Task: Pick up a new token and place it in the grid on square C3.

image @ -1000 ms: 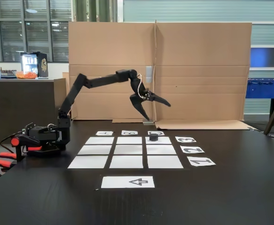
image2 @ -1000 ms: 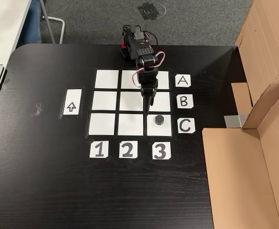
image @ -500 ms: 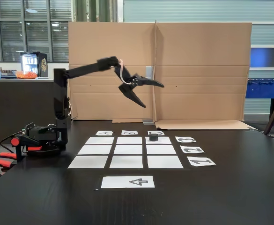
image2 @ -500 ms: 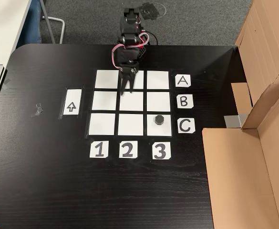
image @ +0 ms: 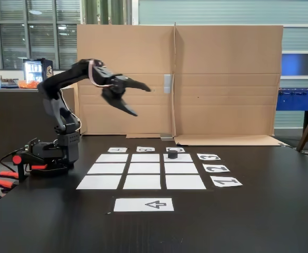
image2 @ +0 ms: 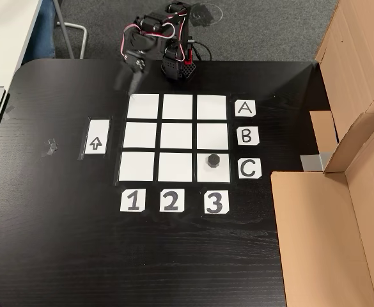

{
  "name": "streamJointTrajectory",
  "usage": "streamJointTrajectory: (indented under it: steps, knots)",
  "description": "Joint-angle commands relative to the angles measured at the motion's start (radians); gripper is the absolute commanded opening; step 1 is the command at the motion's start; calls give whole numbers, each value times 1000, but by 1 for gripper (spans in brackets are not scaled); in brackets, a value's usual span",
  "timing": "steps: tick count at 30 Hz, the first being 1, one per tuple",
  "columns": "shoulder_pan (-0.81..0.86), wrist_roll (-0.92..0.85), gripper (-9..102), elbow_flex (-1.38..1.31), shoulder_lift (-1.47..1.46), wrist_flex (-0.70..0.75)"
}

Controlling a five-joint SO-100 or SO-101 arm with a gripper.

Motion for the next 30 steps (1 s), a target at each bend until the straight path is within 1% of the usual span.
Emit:
streamJointTrajectory:
  steps: [1, 4, 8, 11, 14, 16, 22, 30]
  knots:
    - [118, -41, 26, 46, 97, -28]
    - [219, -75, 19, 123, 166, -80]
    - [330, -126, 11, 206, 230, -115]
    - [413, -137, 4, 262, 279, -147]
    - [483, -146, 0, 330, 328, -183]
    - [522, -155, -1, 382, 365, -204]
    - [629, -173, -1, 531, 502, -206]
    - [687, -206, -1, 746, 707, -206]
